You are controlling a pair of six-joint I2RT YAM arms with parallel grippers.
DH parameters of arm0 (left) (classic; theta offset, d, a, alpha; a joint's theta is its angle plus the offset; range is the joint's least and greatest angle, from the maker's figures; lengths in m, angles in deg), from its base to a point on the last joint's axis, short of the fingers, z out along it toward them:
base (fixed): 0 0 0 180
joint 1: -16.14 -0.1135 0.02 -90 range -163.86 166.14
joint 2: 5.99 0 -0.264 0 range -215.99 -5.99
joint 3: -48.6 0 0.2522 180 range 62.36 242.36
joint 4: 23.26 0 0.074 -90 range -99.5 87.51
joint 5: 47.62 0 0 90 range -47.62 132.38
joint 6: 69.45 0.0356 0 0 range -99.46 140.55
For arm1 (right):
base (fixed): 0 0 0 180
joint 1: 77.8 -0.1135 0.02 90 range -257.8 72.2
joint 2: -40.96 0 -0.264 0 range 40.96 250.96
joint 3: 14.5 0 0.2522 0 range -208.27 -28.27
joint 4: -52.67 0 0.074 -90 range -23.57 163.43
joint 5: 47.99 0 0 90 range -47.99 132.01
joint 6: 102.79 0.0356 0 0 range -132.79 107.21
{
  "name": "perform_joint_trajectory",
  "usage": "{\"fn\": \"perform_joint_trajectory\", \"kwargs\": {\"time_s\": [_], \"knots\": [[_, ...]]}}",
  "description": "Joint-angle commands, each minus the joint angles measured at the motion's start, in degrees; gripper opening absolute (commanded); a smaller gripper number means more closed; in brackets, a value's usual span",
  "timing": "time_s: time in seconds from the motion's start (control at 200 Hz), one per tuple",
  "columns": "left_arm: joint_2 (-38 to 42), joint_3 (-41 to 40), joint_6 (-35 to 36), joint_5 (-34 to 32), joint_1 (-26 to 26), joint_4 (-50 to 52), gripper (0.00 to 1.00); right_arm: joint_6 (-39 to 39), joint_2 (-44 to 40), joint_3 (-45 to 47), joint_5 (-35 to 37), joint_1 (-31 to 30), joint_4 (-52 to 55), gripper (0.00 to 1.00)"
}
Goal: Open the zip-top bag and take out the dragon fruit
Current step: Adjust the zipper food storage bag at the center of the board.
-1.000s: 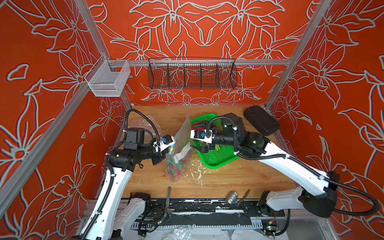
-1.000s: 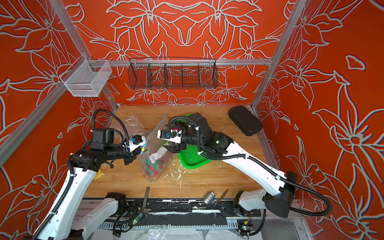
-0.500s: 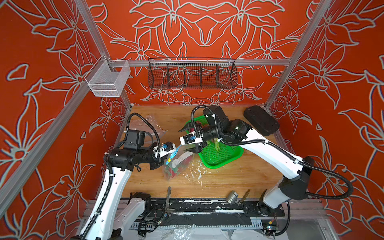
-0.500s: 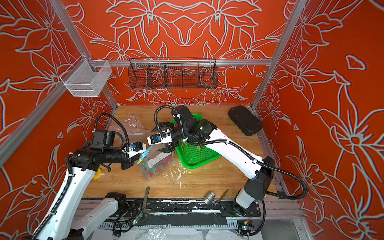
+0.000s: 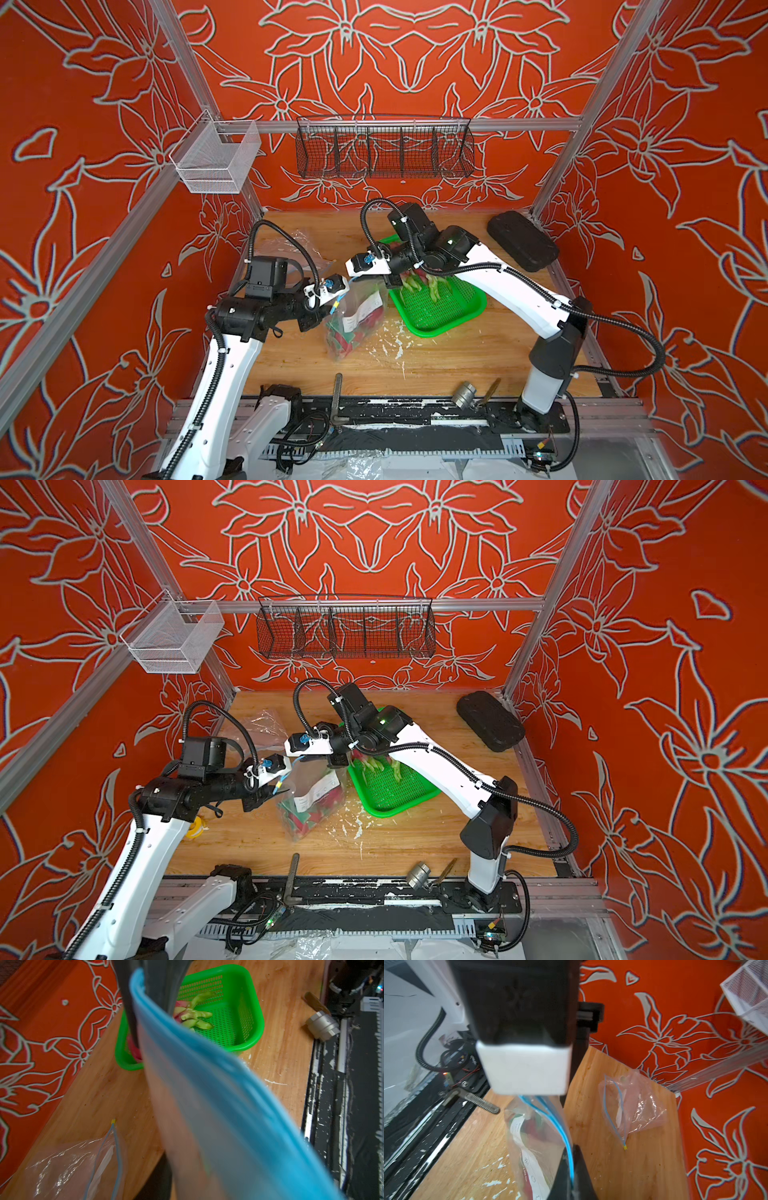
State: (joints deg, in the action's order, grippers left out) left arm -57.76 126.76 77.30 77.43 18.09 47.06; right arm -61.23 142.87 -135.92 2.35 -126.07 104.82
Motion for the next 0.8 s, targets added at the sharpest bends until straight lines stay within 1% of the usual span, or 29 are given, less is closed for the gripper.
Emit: {"fn": "perform_joint_trajectory", "kwargs": {"time_s": [0.0,0.035,0.175,0.305,0.365,0.42,0.515,0.555,0.585,0.605,0.651,0.696,0.731,0.796], "knots": [[1.26,2.63,-4.07,0.57,-3.71,-3.58,0.81,10.77,-4.41,4.23,0.28,0.73,-12.9,0.0],[1.27,3.19,-4.27,1.85,-5.29,-3.36,0.83,11.56,-5.02,5.34,0.83,0.75,-14.06,0.0],[1.03,5.82,-3.88,8.43,-9.87,0.38,0.85,14.21,-6.33,7.21,4.8,0.81,-15.02,0.0],[1.41,8.37,-4.27,13.16,-10.39,2.94,0.83,18.15,-6.64,7.44,7.18,0.8,-14.2,0.0],[1.16,9.27,-5.78,15.21,-10.39,2.78,0.79,19.31,-6.84,7.37,7.73,0.79,-13.89,0.0],[0.82,9.83,-7.22,16.7,-10.39,2.41,0.74,20.35,-6.97,7.59,8.39,0.78,-14.57,0.0],[0.57,10.4,-7.19,17.85,-10.39,3.44,0.6,22.87,-7.0,7.72,10.42,0.76,-15.35,0.0],[0.68,10.44,-6.53,18.03,-10.39,4.46,0.58,23.96,-6.82,7.35,11.88,0.73,-15.33,0.0],[0.77,10.24,-5.82,18.12,-10.39,5.51,0.59,24.59,-6.57,6.93,12.84,0.79,-15.14,0.0],[0.86,10.1,-5.06,18.18,-10.39,6.34,0.61,25.04,-6.38,6.71,13.27,0.78,-15.0,0.0],[1.13,9.45,-3.5,18.13,-10.39,7.73,0.71,25.99,-6.0,6.12,14.26,0.73,-14.69,0.0],[1.53,8.4,-3.06,17.88,-10.38,7.5,0.76,27.17,-5.61,5.41,15.01,0.8,-14.48,0.0],[1.73,7.52,-3.47,17.78,-10.39,6.73,0.78,27.9,-5.26,4.87,15.33,0.8,-14.12,0.0],[1.76,6.39,-4.11,17.98,-10.39,5.29,0.79,29.5,-4.67,3.95,15.7,0.81,-13.48,0.0]]}}
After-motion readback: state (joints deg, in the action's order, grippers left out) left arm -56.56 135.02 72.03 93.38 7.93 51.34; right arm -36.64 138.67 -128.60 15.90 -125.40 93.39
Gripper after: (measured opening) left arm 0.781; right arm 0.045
